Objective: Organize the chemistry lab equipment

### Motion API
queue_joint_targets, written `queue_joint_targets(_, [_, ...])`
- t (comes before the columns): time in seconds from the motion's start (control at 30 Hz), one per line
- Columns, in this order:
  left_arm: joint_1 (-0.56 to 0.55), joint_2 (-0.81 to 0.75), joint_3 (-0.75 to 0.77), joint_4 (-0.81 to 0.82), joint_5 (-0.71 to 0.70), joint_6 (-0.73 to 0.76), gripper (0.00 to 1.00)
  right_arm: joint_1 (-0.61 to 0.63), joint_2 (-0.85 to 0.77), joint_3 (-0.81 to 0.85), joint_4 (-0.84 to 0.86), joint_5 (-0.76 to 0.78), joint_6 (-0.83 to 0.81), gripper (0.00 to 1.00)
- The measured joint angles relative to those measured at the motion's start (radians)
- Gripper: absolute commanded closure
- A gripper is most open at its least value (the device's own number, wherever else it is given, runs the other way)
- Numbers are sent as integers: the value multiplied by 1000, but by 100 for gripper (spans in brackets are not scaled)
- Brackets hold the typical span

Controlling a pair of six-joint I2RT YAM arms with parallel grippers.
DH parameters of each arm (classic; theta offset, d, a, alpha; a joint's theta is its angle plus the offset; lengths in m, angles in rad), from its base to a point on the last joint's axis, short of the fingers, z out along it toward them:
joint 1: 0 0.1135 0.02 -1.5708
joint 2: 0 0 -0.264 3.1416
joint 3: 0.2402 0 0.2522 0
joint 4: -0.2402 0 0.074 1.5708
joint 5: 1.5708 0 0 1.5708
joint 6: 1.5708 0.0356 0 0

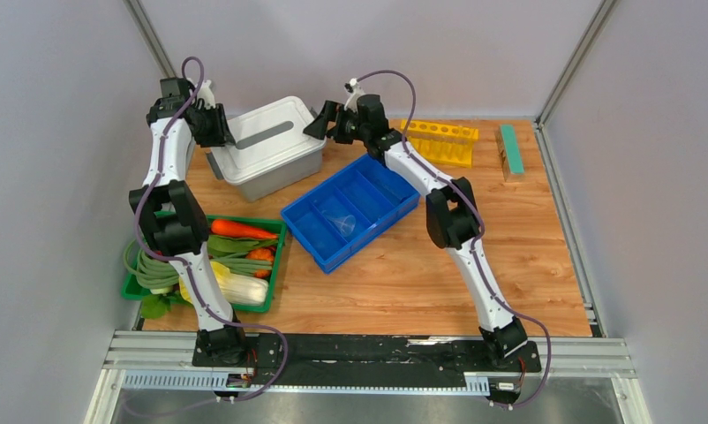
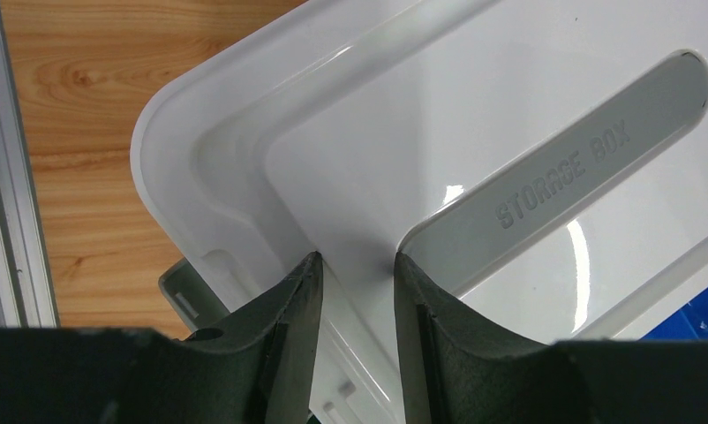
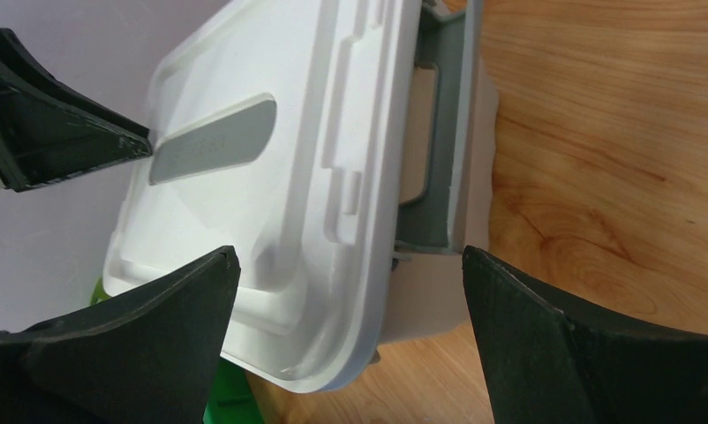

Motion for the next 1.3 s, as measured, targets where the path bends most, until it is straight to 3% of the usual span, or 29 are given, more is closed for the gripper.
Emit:
queue_joint_targets(0.17, [1,0,1,-4,17,39,57,0,16,10,76,-18,42,5])
queue_joint_targets(0.47, [7,0,-2,0,40,47,57,2,65,19,141,-46,45,38])
queue_joint_targets(0.83, [13,0,-2,0,56,42,58,29,34,22,103,76,-174,68])
queue_joint_targets(1.23, [16,2,-2,2,65,26,58,84,-7,31,-1,246,-423,83])
queue_joint_targets(1.3, [16,2,-2,3,66,19,58,98,-7,45,-28,289,-472,90])
